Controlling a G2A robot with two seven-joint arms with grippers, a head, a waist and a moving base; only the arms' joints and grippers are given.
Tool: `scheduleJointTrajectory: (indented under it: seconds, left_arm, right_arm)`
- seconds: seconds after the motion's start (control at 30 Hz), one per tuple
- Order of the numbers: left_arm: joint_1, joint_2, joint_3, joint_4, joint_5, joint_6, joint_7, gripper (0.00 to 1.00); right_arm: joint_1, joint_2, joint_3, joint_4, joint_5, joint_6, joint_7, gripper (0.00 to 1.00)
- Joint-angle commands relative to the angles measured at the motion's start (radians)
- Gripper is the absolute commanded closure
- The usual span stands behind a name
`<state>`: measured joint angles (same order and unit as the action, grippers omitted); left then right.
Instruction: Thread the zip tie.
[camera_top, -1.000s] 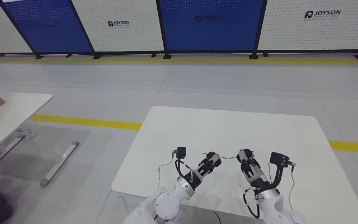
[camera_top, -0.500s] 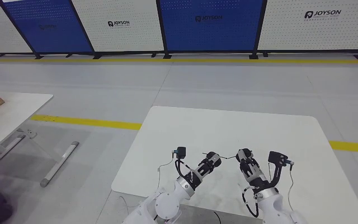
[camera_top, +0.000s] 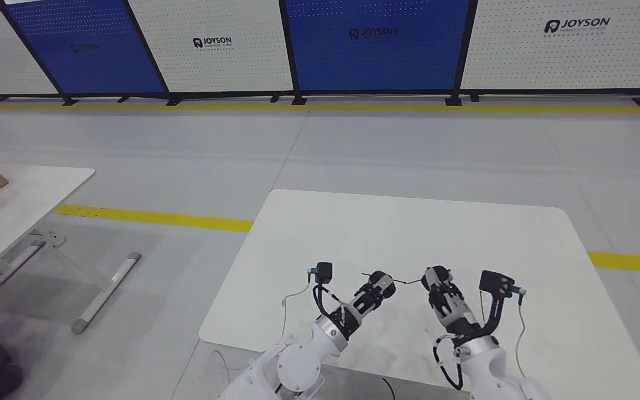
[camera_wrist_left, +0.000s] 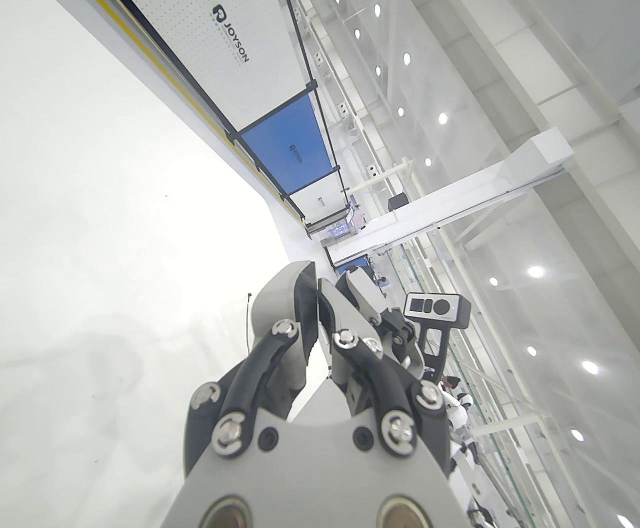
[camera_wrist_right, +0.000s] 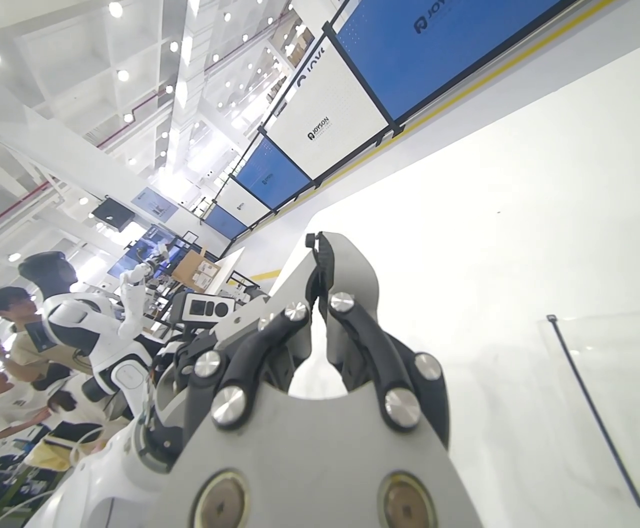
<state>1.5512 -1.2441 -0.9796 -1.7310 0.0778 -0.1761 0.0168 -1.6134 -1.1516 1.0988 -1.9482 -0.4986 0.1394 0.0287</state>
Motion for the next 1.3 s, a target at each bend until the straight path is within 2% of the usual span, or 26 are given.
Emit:
scheduleJointTrajectory:
  seconds: [0.0,0.57,0.9,1.27]
  left_arm:
    - [0.000,0.000,0.000,0.000,0.000,0.000,0.000,1.00]
    - [0.000,0.000,0.000,0.000,0.000,0.000,0.000,1.00]
    - [0.000,0.000,0.000,0.000,0.000,0.000,0.000,1.00]
    - [0.000,0.000,0.000,0.000,0.000,0.000,0.000,1.00]
  right_arm:
    - [0.002,-0.002,0.000,0.002,-0.002,0.000,0.001,1.00]
    - [0.014,-0.019,-0.011,0.017,-0.030,0.005,0.014,1.00]
    - [0.018,-0.029,-0.011,0.030,-0.009,-0.009,0.020,1.00]
    - [-0.017,-0.033,0.021,0.004,-0.021,-0.013,-0.004,1.00]
